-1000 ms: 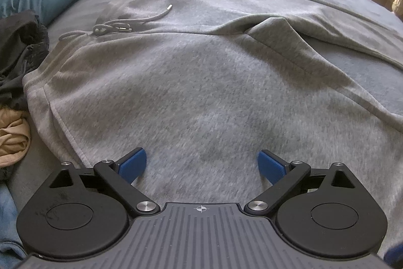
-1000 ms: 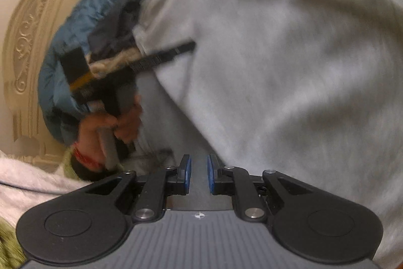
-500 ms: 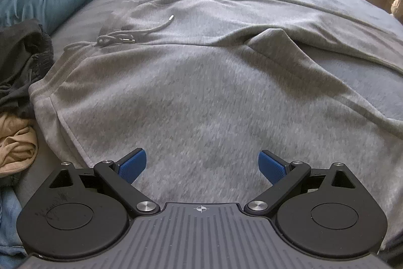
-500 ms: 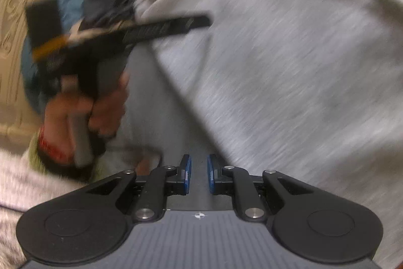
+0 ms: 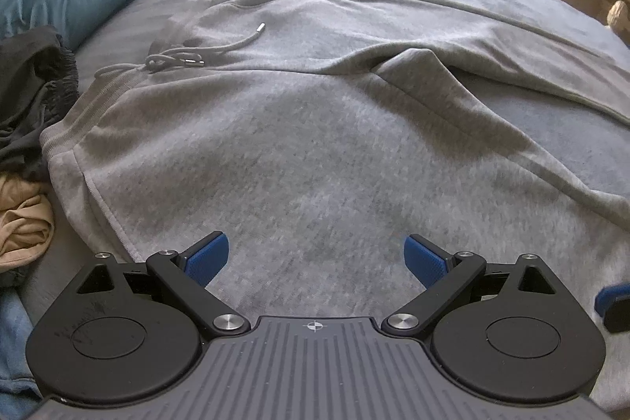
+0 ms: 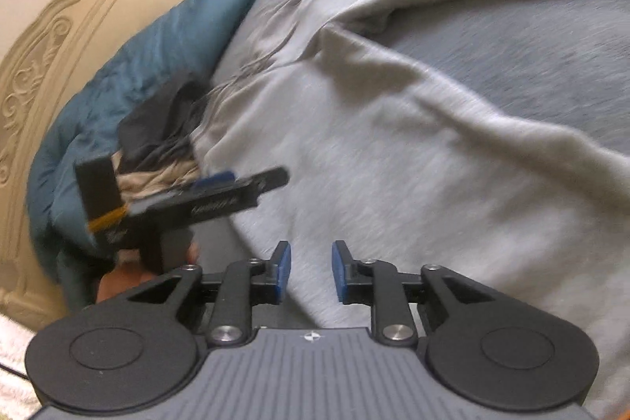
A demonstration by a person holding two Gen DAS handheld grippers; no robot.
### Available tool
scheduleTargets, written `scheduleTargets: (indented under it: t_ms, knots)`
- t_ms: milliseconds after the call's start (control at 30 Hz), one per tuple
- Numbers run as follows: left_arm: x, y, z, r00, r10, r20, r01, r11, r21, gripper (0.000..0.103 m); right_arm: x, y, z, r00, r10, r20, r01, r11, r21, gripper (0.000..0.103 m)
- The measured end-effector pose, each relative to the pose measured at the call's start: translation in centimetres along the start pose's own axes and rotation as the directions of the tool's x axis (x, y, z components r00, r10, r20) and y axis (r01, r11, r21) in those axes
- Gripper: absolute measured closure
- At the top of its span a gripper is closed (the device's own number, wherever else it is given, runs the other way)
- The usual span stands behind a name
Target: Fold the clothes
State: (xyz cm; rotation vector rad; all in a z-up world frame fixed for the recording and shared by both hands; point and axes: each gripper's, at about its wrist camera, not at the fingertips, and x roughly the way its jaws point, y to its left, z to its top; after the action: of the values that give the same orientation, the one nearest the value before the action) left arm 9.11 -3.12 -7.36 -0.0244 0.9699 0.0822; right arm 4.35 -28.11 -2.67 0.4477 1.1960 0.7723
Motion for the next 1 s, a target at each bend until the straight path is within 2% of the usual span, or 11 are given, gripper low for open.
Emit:
scheduleTargets:
  t_ms: [433, 1000]
  knots:
    - [0.1, -0.6, -0.2, 1.000, 0.002, -0.015, -0.002, 1.000, 0.011, 0.005, 0.5, 0.8, 0.2, 0.994, -0.109, 0.000, 0.109, 0.993, -0.051, 0.075]
    - [0.2, -0.5, -0.3, 1.000, 0.007, -0.025, -0.007, 1.000, 0.007, 0.005, 0.8, 1.5, 0.3, 0.984, -0.176, -0.009, 0.174, 0.979, -0.106, 0.075]
